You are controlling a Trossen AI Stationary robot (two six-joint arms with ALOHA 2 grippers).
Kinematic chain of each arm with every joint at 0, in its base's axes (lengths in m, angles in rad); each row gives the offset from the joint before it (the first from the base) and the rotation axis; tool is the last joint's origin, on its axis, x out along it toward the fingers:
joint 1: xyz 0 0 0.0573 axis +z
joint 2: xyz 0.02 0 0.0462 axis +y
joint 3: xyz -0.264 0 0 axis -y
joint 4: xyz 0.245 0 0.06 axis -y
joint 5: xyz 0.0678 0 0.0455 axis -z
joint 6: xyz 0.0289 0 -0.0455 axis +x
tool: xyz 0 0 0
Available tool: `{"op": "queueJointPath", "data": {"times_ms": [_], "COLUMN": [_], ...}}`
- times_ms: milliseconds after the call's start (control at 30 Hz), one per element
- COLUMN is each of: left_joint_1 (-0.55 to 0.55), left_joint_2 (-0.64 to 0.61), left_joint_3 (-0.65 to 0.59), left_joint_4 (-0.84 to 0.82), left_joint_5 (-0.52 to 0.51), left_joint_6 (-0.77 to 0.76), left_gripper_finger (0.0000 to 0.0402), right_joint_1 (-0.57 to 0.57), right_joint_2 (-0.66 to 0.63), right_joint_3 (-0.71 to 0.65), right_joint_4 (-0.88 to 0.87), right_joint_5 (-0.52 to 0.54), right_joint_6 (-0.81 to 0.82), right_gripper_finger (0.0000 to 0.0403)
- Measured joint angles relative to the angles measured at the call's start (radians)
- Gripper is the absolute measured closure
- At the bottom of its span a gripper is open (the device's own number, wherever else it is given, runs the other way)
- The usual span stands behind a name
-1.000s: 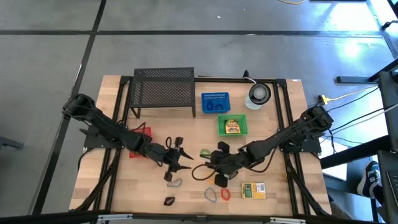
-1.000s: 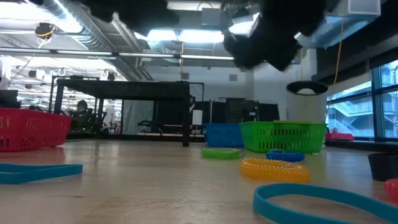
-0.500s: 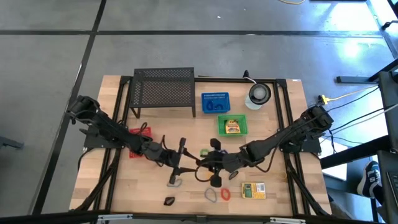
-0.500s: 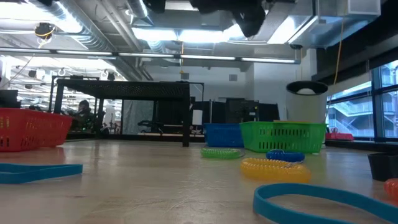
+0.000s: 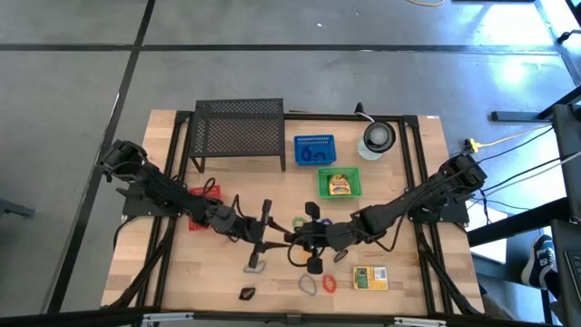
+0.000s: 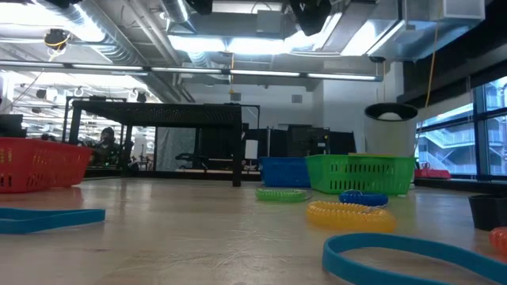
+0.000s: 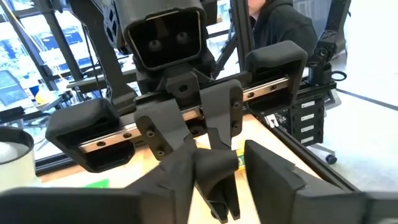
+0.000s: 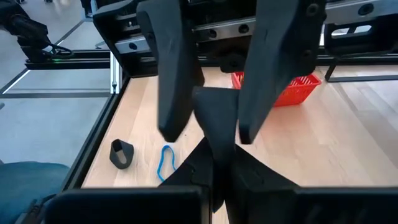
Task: Pick & Place Office Desk Supplies
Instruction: Put the black rubber band into the orange basket
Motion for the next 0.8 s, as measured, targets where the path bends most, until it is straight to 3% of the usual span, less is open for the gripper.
{"op": "queueJointPath", "data": {"times_ms": [300,533,800], "left_joint_1": [0.008,0.008,0.008], "left_joint_2": [0.0,0.0,0.0], "left_joint_3": [0.0,0.0,0.0], "left_joint_4": [0.0,0.001,0.001], "left_joint_5": [0.0,0.0,-0.001], "left_joint_6": [0.0,0.0,-0.021], "left_gripper_finger": [0.0391,0.0392,0.0392], "right_joint_1": [0.0,0.0,-0.001], "right_joint_2": [0.0,0.0,0.0], "right_joint_3": [0.0,0.0,0.0], "right_joint_4": [-0.001,0.002,-0.001], "right_joint_5": [0.0,0.0,-0.001], "right_joint_6": [0.0,0.034,0.111], "right_gripper_finger": [0.0387,0.0374,0.0297]}}
